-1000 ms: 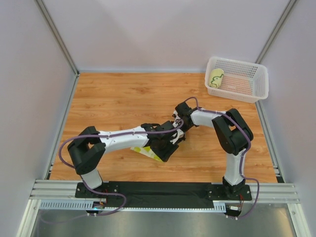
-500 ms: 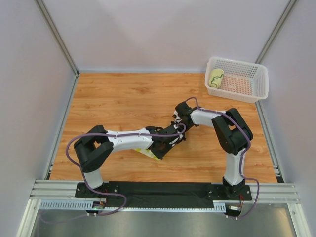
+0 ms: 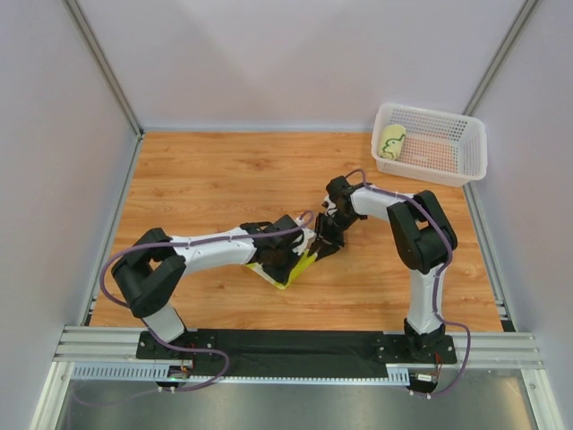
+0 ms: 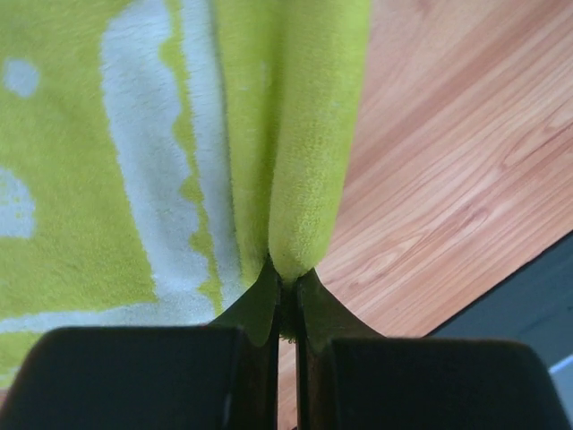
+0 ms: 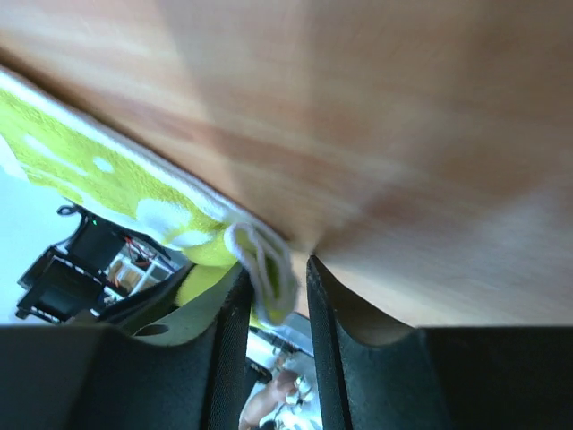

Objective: Roll the towels
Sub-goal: Roll the towel

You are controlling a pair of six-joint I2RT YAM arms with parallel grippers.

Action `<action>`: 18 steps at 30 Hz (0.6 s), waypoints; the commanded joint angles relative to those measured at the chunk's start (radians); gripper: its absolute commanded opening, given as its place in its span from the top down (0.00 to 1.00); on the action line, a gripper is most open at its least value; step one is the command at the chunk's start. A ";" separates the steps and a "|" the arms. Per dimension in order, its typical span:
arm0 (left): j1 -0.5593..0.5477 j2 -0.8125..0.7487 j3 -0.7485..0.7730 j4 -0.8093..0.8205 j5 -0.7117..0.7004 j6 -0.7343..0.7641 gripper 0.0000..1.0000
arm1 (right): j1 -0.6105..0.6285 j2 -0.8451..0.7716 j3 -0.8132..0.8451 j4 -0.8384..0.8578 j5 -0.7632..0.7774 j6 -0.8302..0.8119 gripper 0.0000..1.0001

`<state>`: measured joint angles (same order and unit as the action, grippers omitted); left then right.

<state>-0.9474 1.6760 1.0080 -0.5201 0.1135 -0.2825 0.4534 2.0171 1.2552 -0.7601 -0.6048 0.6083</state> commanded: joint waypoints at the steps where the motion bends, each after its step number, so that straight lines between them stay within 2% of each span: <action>1: 0.085 -0.084 -0.051 0.008 0.149 -0.040 1.00 | -0.048 0.019 0.065 -0.044 0.065 -0.036 0.67; 8: 0.234 -0.095 -0.097 0.072 0.435 -0.099 1.00 | -0.113 0.022 0.090 -0.074 0.079 -0.059 0.66; 13: 0.332 -0.082 -0.138 0.140 0.573 -0.168 1.00 | -0.145 0.002 0.078 -0.067 0.074 -0.068 0.66; 18: 0.447 -0.055 -0.206 0.215 0.681 -0.237 1.00 | -0.144 -0.049 0.006 0.034 -0.036 -0.052 0.61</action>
<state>-0.5545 1.6043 0.8322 -0.3851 0.6632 -0.4503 0.3065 2.0308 1.3052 -0.7944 -0.5758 0.5575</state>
